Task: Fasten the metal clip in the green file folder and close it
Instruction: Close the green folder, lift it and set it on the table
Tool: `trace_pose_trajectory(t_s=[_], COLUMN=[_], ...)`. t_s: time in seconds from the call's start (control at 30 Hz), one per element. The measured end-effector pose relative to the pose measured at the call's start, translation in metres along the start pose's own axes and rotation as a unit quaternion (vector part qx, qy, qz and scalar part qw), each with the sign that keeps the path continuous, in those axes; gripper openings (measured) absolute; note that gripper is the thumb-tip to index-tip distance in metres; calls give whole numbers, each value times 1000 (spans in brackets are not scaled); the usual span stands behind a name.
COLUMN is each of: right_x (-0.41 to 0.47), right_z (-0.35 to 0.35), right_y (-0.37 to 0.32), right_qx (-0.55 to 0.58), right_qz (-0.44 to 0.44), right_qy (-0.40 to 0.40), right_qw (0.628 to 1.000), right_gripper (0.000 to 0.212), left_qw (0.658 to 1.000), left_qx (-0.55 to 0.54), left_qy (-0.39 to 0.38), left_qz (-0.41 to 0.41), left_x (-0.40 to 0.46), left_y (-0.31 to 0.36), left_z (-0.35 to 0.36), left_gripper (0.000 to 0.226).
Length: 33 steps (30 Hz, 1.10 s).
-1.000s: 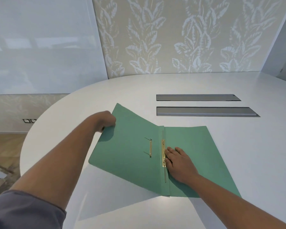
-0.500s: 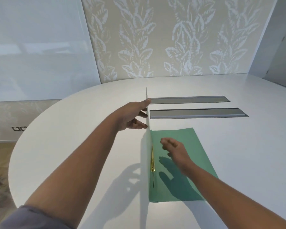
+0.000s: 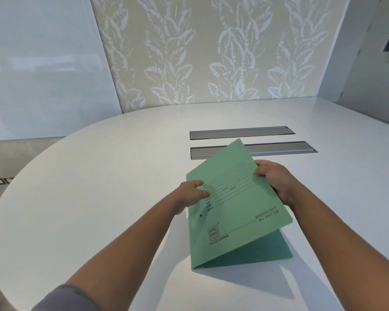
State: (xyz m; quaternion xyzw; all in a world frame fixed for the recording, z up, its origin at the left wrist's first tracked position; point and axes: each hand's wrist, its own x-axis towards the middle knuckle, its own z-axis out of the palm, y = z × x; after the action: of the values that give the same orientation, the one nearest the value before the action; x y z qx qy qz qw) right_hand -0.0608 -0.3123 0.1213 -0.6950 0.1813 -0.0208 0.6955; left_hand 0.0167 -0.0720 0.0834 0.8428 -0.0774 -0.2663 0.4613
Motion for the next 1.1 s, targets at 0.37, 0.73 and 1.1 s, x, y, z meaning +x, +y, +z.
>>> trace_pose_trajectory(t_s=[0.37,0.73,1.1], right_x=[18,25,21], right_z=[-4,4,8], right_y=[74,89,86], right_qx=[-307,-416,-401], right_qz=[45,62,56], right_qy=[44,66,73], right_qw=[950,905,911], right_gripper=[32,58,59], left_qw=[991,948,953], left_qx=[-97,-279,-293], left_qy=[67,106,75], left_qz=[-57,-112,-18], left_x=[7,14,8], left_y=[-26,-41,-48], left_z=[9,1,11], left_gripper=[31,27,51])
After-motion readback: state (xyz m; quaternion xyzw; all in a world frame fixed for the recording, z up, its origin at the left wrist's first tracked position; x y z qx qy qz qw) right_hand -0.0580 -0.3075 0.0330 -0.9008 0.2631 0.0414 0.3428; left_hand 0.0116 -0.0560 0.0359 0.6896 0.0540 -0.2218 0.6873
